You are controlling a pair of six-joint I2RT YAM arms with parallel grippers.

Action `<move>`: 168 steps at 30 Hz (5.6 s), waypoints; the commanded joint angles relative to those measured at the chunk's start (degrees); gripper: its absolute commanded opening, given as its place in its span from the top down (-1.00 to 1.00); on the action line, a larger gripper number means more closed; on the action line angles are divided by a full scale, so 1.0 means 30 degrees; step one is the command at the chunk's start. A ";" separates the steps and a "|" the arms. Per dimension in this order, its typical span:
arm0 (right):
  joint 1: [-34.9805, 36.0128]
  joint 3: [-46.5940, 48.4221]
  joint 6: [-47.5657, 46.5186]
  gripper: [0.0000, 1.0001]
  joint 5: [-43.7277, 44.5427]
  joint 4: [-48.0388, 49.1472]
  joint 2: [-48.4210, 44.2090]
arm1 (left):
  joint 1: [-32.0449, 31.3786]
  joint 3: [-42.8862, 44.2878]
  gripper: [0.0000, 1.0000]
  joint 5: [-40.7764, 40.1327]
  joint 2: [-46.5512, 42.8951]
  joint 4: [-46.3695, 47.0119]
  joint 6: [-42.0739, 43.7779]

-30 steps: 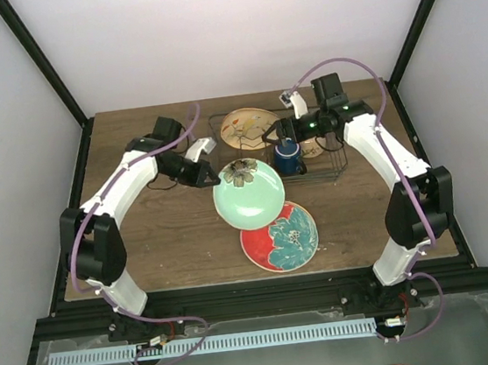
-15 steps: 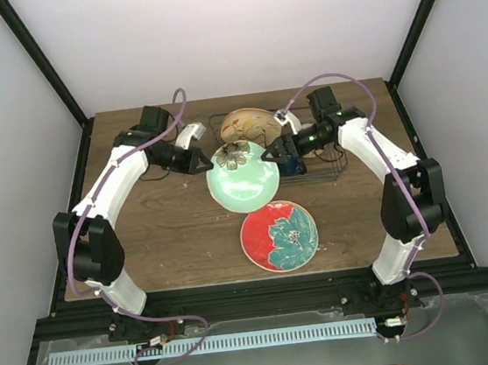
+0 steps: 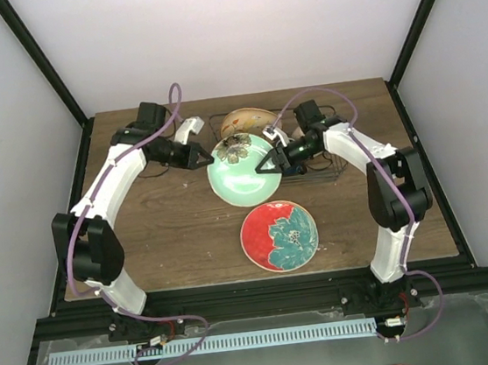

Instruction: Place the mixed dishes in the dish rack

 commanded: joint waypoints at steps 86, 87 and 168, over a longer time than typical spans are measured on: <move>0.1406 -0.1027 -1.6380 0.99 1.4287 1.5042 -0.3271 | 0.3764 0.3112 -1.00 -0.9688 0.0297 0.2732 -0.4791; 0.1419 -0.0951 -1.6275 0.99 1.4219 1.5040 -0.3388 | 0.3777 0.3142 -1.00 -0.9686 0.0324 0.2732 -0.4773; 0.2503 0.0722 0.0411 -1.00 2.2164 0.5744 -0.5985 | -0.3031 -0.2234 -0.76 -0.6584 -0.1763 -0.0087 -0.1314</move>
